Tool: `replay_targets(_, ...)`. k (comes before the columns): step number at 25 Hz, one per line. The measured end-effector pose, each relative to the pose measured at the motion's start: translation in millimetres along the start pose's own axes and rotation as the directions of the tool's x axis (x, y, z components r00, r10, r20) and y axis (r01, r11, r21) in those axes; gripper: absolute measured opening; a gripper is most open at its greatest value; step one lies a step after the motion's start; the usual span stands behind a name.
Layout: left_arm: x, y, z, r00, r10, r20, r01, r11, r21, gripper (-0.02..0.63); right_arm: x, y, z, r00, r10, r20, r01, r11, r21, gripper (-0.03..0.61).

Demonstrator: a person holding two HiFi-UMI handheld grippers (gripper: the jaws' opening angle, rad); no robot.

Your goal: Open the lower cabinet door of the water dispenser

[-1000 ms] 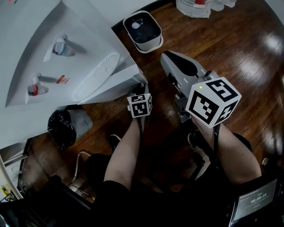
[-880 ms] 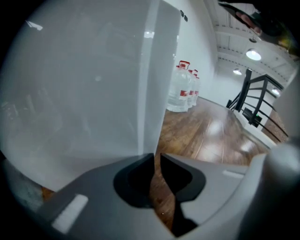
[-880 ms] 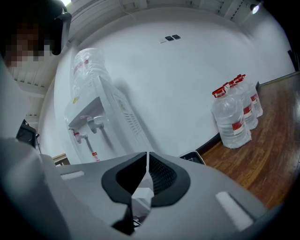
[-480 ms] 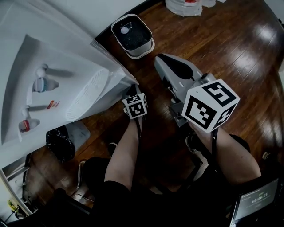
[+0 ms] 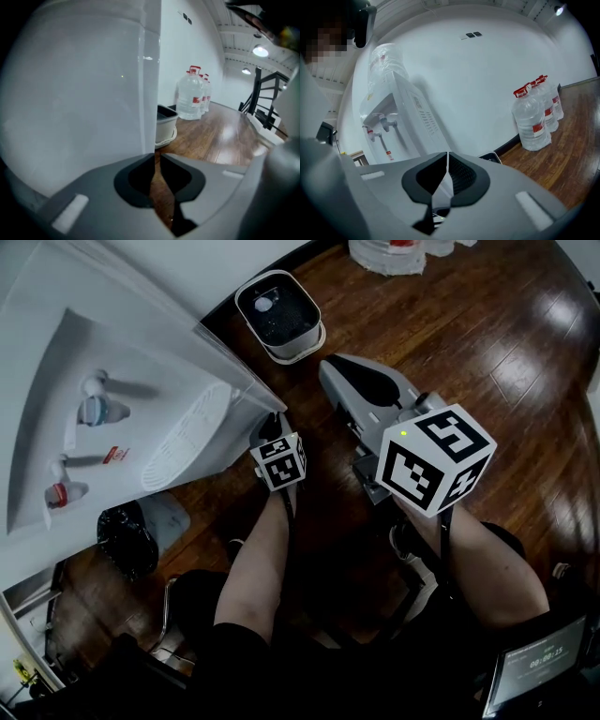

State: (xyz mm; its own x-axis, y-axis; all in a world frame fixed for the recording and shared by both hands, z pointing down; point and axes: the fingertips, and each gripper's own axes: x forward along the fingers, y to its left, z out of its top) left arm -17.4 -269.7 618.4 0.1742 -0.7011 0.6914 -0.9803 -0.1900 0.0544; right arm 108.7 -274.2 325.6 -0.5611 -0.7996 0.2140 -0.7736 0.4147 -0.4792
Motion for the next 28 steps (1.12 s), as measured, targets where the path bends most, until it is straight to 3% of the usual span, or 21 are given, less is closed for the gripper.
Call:
replay_targets(2,-21.1,-4.0,15.4,0.999,0.01,0.052,-0.011,1.0,0.004,0.034,-3.6,3.6,-0.6,1.0,-0.003,0.005,0.003,1.0,-0.023,0.016)
replay_targets(5,-63.9,-8.8,36.4,0.992,0.016,0.123,-0.026,0.997,0.079,0.032,-8.8,12.6,-0.9,1.0,0.011,0.016,-0.01,1.0,-0.03,0.016)
replay_targets(9,-133.2,-6.1,77.7,0.971,0.009,0.239,-0.035,0.994,0.105,0.032,-12.7,24.9,-0.7,0.999,0.032,0.031,-0.029,0.996,-0.085,0.015)
replay_targets(12,-201.3,-9.3,112.8,0.939,-0.044,0.342,0.015,0.996,0.087,0.032,-24.4,36.3,-10.1,0.999,0.029,0.023,-0.026,0.994,-0.108,0.017)
replay_targets(15,-270.8,-12.2,143.5,0.89,-0.091,0.448,0.081,0.996,0.04,0.032,-34.9,51.6,-18.1,0.999,0.037,0.024,-0.033,0.988,-0.15,0.017)
replay_targets(19,-343.5,2.5,154.5,0.823,-0.027,0.568,0.023,1.0,0.014,0.032,-47.7,74.9,-29.2,0.999,0.045,0.025,-0.039,0.977,-0.212,0.016)
replay_targets(23,-380.2,25.1,147.4,0.802,0.001,0.598,0.036,0.998,-0.05,0.032,-59.2,114.5,-44.8,0.996,0.081,0.037,-0.068,0.961,-0.267,0.017)
replay_targets(28,-402.9,40.0,148.8,0.764,0.004,0.646,0.006,1.0,-0.014,0.032,-73.1,167.8,-73.1,0.99,0.133,0.049,-0.107,0.926,-0.363,0.017)
